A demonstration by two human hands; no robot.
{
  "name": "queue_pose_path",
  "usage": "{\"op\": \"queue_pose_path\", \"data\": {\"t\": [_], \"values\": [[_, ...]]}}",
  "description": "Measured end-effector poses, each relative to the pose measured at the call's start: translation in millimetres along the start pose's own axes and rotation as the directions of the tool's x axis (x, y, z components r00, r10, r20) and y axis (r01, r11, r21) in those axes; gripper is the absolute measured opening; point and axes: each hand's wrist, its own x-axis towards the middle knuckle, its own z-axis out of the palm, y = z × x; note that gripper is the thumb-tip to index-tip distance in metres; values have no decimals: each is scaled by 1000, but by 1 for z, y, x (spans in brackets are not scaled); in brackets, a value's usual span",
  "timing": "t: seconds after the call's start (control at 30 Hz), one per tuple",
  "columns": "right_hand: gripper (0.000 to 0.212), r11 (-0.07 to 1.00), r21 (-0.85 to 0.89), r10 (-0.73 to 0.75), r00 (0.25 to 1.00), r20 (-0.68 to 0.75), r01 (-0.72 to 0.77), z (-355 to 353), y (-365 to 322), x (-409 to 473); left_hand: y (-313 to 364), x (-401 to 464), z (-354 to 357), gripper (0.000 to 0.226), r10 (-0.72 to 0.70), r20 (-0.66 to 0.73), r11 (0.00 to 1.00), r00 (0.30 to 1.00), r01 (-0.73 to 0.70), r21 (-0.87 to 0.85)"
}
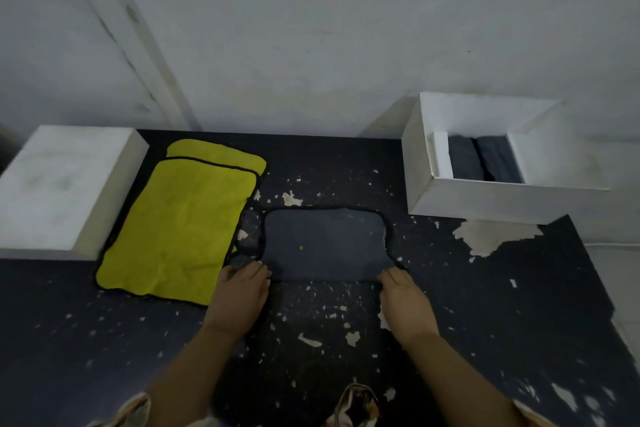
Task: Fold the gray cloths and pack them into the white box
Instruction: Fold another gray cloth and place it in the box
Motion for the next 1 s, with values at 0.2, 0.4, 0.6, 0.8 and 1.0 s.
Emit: {"op": "queue_pose_path", "data": {"t": [0.2,0.4,0.6,0.8,1.0], "values": [[28,999,-3,37,999,-3,-37,5,-2,2,24,29,-12,11,-51,99,994,994,42,98],[38,994,60,96,995,-20,-95,7,3,17,59,70,-15,26,17,238,990,971,-50,133],[44,994,101,55,989,-138,-41,12,7,20,123,130,-13,55,367,320,917,873,-397,30],[31,997,-25,68,971,-228,-76,13,8,14,166,174,-12,64,518,385,820,763,-572,30],[35,967,50,254,922,-292,-251,15,8,13,159,193,-8,34,561,351,800,749,-600,0]]}}
